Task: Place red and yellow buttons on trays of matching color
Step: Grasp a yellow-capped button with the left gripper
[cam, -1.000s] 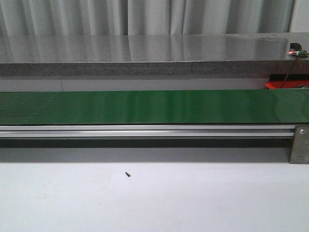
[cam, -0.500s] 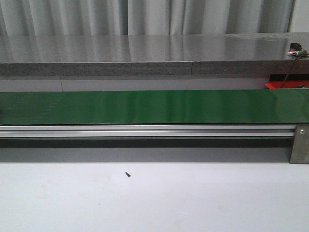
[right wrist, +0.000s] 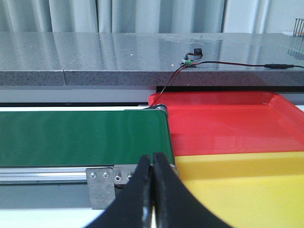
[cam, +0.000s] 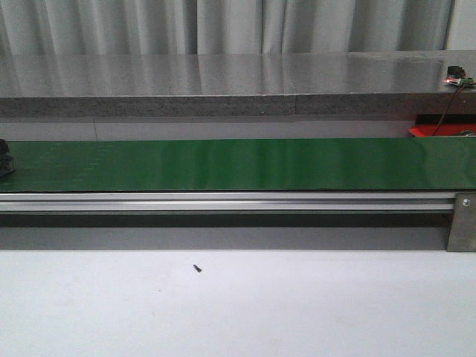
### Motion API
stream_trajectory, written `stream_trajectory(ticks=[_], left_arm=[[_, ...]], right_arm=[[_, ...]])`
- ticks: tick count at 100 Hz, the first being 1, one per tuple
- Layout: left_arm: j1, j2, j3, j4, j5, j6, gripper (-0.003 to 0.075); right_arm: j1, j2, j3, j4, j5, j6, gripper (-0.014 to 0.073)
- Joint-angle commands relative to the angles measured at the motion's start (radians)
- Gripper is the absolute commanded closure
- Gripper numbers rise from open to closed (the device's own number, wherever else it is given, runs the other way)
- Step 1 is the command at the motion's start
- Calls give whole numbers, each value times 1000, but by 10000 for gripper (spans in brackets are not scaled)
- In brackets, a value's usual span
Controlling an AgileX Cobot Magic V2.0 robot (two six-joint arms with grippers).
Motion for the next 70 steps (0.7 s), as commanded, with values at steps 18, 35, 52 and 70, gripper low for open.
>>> stream_trajectory(ticks=[18,35,52,70], left_arm=[[3,-184,-49,-3,12,-2,552],[-13,-229,-131,-9,108,-2,552],[-103,-228,-212,-11,179,-2,552],[-220,-228,-235,-11,177,-2,552]], right_arm=[[-6,-18,-19,-7,-82,-4,660],[-6,-18,-19,-7,-82,-4,660],[-6,-18,-19,-7,-82,-4,660],[-6,-18,-19,-7,-82,-4,660]])
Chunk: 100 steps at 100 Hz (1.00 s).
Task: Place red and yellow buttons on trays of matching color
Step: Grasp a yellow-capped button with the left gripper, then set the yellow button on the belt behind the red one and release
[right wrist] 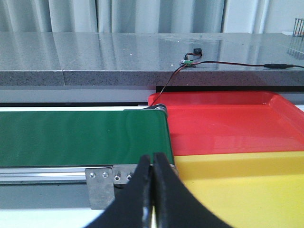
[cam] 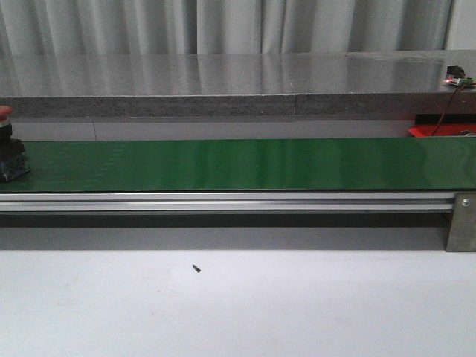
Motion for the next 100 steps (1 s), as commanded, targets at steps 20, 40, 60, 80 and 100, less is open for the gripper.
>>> stream_trajectory(ticks=[20,40,60,80,100], left_arm=[[-150,-21,-38,-15,-44,-4,552],[-197,43,-38,-15,-52,-4,551],[-205,73,-38,-13,-56,-4,527],[-205,73,-38,-8,-67,-2,240],[-205,69,-38,-55,-53,21,156]], right_arm=[[-6,-18,-19,-7,-82,-4,660],[-6,-18,-19,-7,-82,-4,660],[-6,-18,-19,-7,-82,-4,660],[-6,-18,-19,-7,-82,-4,660],[-6,-18,-19,-7,-82,-4,660]])
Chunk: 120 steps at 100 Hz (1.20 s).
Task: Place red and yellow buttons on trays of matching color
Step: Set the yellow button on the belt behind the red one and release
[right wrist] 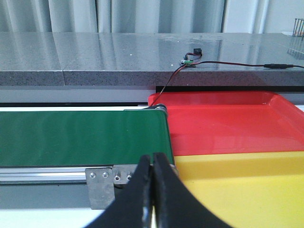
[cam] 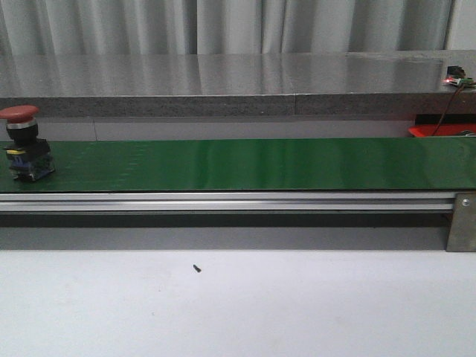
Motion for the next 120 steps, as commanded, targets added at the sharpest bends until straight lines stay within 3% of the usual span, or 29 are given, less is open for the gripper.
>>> stream_trajectory(ticks=[1,20,30,37,59,92,120], left_arm=[[-8,-51,-35,-46,-33,19,156],[-12,-97,-34,-138,-2,92,162],[-25,-143,-20,-138,7,110,229],[-33,-181,2,-138,7,115,328],[-85,-309,89,-138,9,147,741],[-180,-535,271,-138,11,147,740],[-185,-772,450,-135,14,149,740]], right_arm=[[-6,-18,-19,-7,-82,-4,660],[-6,-18,-19,-7,-82,-4,660],[-6,-18,-19,-7,-82,-4,660],[-6,-18,-19,-7,-82,-4,660],[-6,-18,-19,-7,-82,-4,660],[-6,-18,-19,-7,-82,-4,660],[-6,-18,-19,-7,-82,-4,660]])
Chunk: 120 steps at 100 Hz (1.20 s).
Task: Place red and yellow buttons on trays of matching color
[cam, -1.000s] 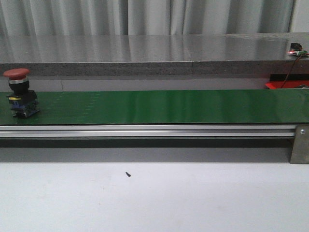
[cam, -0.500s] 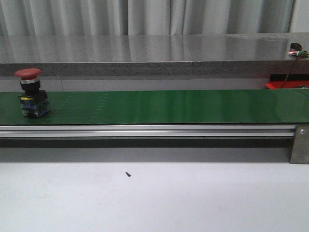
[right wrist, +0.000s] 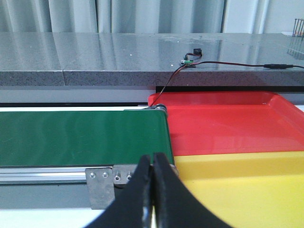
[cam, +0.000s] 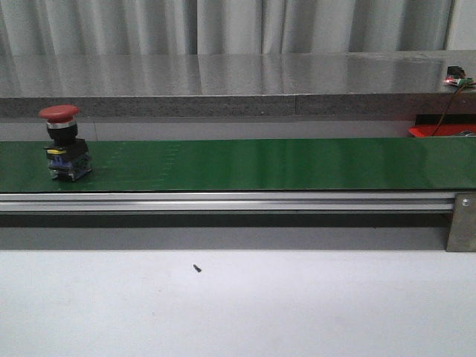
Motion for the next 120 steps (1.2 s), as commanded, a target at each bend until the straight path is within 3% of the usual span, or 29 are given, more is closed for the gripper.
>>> stream_trajectory(ticks=[1,40,72,120], left_arm=[[-6,-94,20,-17,-46,4,740],[-6,-431,243,-19,-47,4,740],[-6,-602,312,-34,-50,4,740],[-149,-758,404,-44,-121,4,740]], right_arm=[[-6,-18,-19,-7,-82,-4,660],[-6,-18,-19,-7,-82,-4,660],[-6,-18,-19,-7,-82,-4,660],[-6,-18,-19,-7,-85,-4,660]])
